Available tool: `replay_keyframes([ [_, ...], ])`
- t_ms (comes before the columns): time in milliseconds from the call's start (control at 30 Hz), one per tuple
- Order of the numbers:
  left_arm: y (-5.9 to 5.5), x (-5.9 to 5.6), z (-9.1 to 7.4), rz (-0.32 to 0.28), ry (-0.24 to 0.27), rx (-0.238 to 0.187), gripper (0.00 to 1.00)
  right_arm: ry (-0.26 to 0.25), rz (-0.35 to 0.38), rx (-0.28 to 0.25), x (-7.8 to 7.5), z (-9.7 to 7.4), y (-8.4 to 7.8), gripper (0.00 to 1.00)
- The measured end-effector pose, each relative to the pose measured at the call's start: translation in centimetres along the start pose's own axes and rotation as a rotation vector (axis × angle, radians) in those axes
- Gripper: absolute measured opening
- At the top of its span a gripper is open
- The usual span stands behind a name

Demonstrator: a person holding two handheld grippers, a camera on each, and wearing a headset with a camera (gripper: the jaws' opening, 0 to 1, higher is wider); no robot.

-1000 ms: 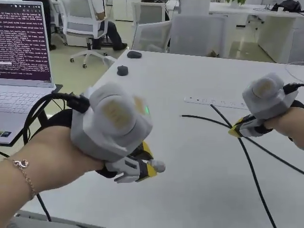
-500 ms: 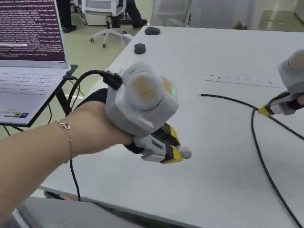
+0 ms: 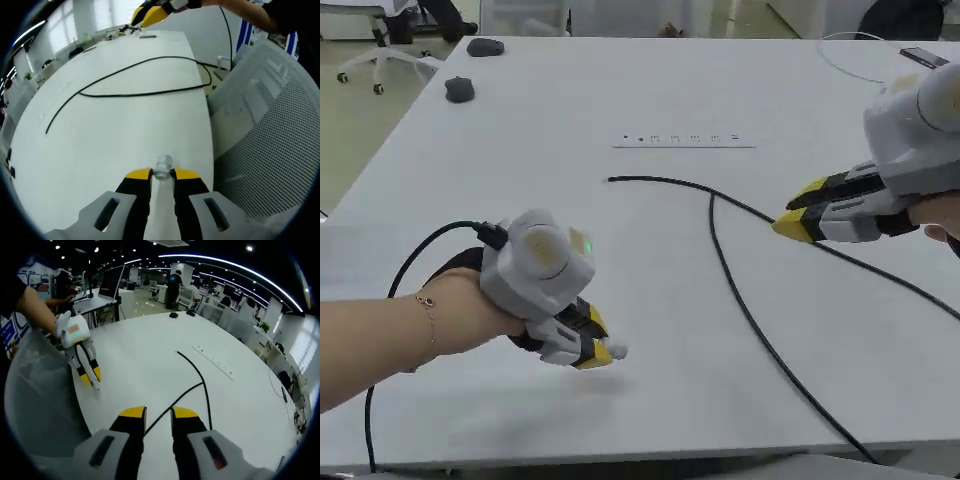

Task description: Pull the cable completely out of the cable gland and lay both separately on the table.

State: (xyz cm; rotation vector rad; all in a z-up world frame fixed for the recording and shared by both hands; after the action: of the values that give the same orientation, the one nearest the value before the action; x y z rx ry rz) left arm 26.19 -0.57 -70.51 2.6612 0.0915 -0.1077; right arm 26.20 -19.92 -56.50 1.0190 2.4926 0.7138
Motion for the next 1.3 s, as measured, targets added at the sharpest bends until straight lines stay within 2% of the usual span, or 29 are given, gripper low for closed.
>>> replay_keyframes([
  [33,-0.1,0.1,0.5,-0.029,-0.028,0.001,0.17,0.005,0.003,0.001,0.6,-0.6,-0.4,0.19],
  [67,-0.2,0.3,0.8,-0.022,-0.03,0.01,0.17,0.008,0.001,0.001,1.0,-1.1,-0.7,0.19],
  [133,-0.2,0.4,1.2,-0.05,-0.042,0.003,0.17,0.017,-0.009,0.004,2.0,-2.0,-1.3,0.2],
  [200,-0.2,0.8,1.4,-0.061,-0.036,-0.015,0.17,0.012,-0.009,0.01,2.6,-2.9,-1.9,0.2],
  [267,-0.4,1.0,1.4,-0.045,-0.03,-0.015,0.17,0.013,0.004,0.012,3.1,-3.6,-2.4,0.21],
  [300,-0.6,1.6,1.3,-0.046,-0.004,-0.004,0.18,0.015,0.009,0.013,3.3,-3.7,-2.5,0.21],
  [367,-0.7,2.0,0.6,-0.049,0.037,-0.004,0.19,0.018,0.017,0.015,3.8,-4.0,-2.7,0.22],
  [433,-1.0,2.8,-1.0,-0.024,0.134,0.003,0.16,0.018,0.018,0.017,4.4,-4.2,-2.9,0.21],
  [467,-1.0,2.8,-1.5,-0.035,0.141,-0.005,0.16,0.023,0.025,0.018,4.6,-4.2,-3.0,0.21],
  [500,-1.2,2.4,-2.2,-0.05,0.126,-0.012,0.19,0.033,0.038,0.021,4.9,-4.1,-3.1,0.22],
  [567,-1.5,2.3,-3.3,-0.081,0.13,-0.027,0.25,0.043,0.047,0.028,5.6,-3.9,-3.2,0.22],
  [700,-2.6,1.0,-6.7,-0.131,0.138,-0.037,0.26,0.08,0.062,0.025,7.1,-3.8,-3.0,0.22],
  [767,-2.8,0.0,-8.6,-0.166,0.146,-0.069,0.28,0.105,0.048,0.044,8.0,-3.5,-3.0,0.23],
  [900,-3.6,-1.7,-11.8,-0.205,0.158,-0.085,0.34,0.141,0.03,0.072,9.2,-3.2,-2.8,0.25],
  [967,-3.7,-2.9,-13.5,-0.274,0.159,-0.126,0.36,0.168,0.02,0.079,10.0,-3.0,-2.7,0.25],
  [1033,-3.8,-4.4,-15.0,-0.254,0.196,-0.139,0.35,0.209,-0.002,0.096,11.2,-2.8,-2.7,0.27],
  [1133,-4.7,-6.2,-16.1,-0.279,0.21,-0.115,0.35,0.239,-0.001,0.103,12.2,-2.5,-2.7,0.29],
  [1167,-4.9,-6.8,-16.6,-0.286,0.21,-0.123,0.34,0.254,0.002,0.11,12.5,-2.4,-2.8,0.3],
  [1233,-5.3,-7.7,-17.3,-0.344,0.202,-0.145,0.33,0.277,0.006,0.128,13.3,-2.4,-3.1,0.33],
  [1300,-5.7,-8.5,-17.8,-0.376,0.188,-0.149,0.34,0.293,0.008,0.134,13.7,-2.4,-3.4,0.35],
])
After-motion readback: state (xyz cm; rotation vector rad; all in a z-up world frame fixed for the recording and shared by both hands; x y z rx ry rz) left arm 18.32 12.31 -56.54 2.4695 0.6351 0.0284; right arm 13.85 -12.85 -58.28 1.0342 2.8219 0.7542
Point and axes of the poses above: the centre of the closed fingertips' face, and the gripper's own axes: z roughly forward along the fingers, x roughly to its left, y roughly out of its top, the point moved 3 cm from there along -z, roughly backward along the fingers, and after that the axes turned 11 degrees about x, right-handed, at the moved point
